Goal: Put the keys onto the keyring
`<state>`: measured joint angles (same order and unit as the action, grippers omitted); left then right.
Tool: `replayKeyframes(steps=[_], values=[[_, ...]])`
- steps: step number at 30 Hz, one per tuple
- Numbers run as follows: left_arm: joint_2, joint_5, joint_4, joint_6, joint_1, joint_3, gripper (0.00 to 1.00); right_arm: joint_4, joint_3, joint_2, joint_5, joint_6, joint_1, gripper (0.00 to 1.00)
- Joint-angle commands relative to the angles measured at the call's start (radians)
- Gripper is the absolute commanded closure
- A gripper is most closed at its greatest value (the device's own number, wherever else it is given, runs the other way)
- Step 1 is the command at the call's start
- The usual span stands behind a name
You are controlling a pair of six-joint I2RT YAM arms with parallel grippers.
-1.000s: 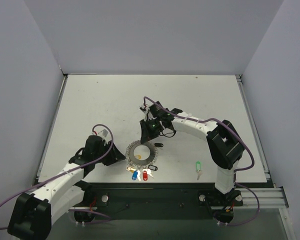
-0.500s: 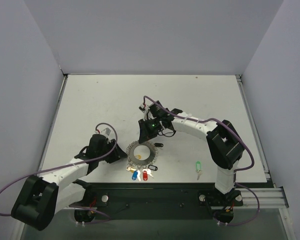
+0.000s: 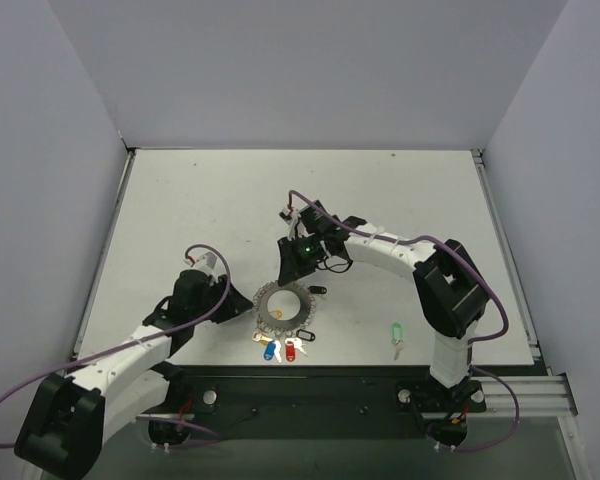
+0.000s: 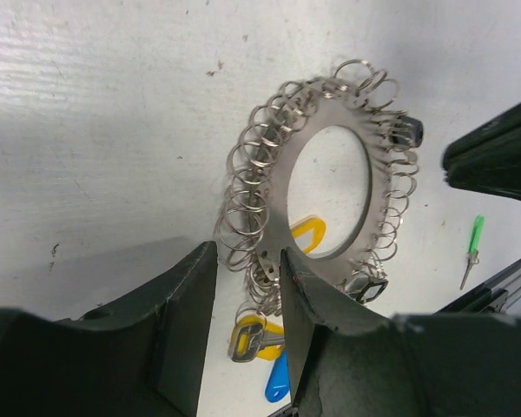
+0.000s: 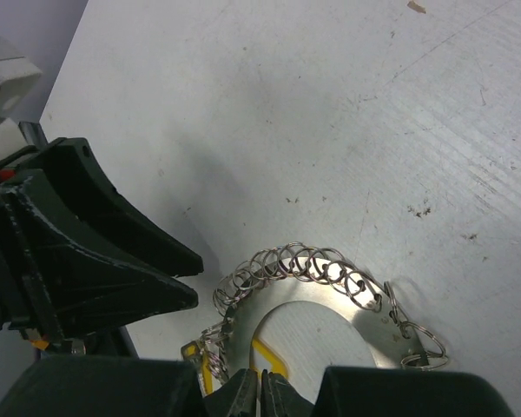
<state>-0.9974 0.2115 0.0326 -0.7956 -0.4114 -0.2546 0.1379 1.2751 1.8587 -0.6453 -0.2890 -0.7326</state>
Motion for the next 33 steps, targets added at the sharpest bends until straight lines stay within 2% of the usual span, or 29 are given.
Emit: replayKeyframes(steps=[1, 9, 14, 23, 33], values=[[0.134, -0.051, -0.086, 0.030, -0.007, -0.012, 0.55, -0.004, -0.013, -0.026, -0.028, 0.002, 0.006, 0.89], [0.177, 0.023, -0.065, 0.047, -0.029, 0.009, 0.58, -0.004, -0.025, -0.033, -0.028, 0.007, 0.006, 0.88], [0.123, 0.066, -0.013, 0.073, -0.078, -0.008, 0.58, -0.009, -0.028, -0.029, -0.030, 0.002, 0.004, 0.87], [-0.026, -0.001, -0.016, 0.096, -0.161, -0.074, 0.57, -0.009, -0.037, -0.033, -0.030, -0.001, 0.004, 0.87], [0.034, -0.055, -0.023, 0.099, -0.162, -0.069, 0.58, -0.015, -0.049, -0.043, -0.031, -0.002, 0.006, 0.87]])
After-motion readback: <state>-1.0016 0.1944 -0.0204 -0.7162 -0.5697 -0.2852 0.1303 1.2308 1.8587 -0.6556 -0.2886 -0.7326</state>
